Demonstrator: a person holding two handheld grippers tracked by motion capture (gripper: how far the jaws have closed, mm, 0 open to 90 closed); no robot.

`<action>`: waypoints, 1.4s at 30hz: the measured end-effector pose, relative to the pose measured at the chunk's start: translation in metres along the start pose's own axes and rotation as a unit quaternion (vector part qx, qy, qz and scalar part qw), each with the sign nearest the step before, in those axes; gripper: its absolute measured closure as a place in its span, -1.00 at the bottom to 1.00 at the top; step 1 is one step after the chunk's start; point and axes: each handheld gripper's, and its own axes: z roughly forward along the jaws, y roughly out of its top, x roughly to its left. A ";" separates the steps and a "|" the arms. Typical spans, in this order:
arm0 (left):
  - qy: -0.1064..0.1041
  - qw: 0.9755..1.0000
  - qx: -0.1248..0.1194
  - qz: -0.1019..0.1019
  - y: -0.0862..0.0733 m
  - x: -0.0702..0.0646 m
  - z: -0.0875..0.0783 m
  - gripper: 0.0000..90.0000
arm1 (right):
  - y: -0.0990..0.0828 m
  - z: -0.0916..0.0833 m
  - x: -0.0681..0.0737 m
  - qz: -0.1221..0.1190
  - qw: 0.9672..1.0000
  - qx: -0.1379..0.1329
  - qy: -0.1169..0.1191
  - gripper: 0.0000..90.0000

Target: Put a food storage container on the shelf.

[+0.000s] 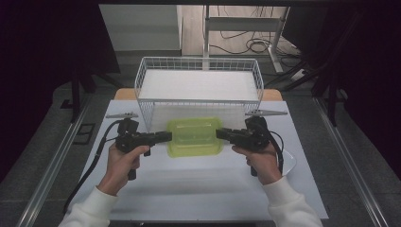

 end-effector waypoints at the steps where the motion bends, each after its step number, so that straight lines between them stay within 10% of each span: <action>1: 0.000 1.000 0.000 0.000 0.000 0.000 0.000 0.78 | 0.004 -0.002 0.001 -0.001 1.000 -0.005 0.000 0.76; 11: 0.000 1.000 -0.011 0.028 0.040 -0.005 -0.006 0.78 | 0.039 -0.010 0.008 -0.017 1.000 -0.020 -0.010 0.76; 42: -0.012 0.999 -0.003 0.034 0.129 0.027 0.029 0.78 | 0.107 0.006 -0.042 0.002 0.999 -0.045 -0.015 0.76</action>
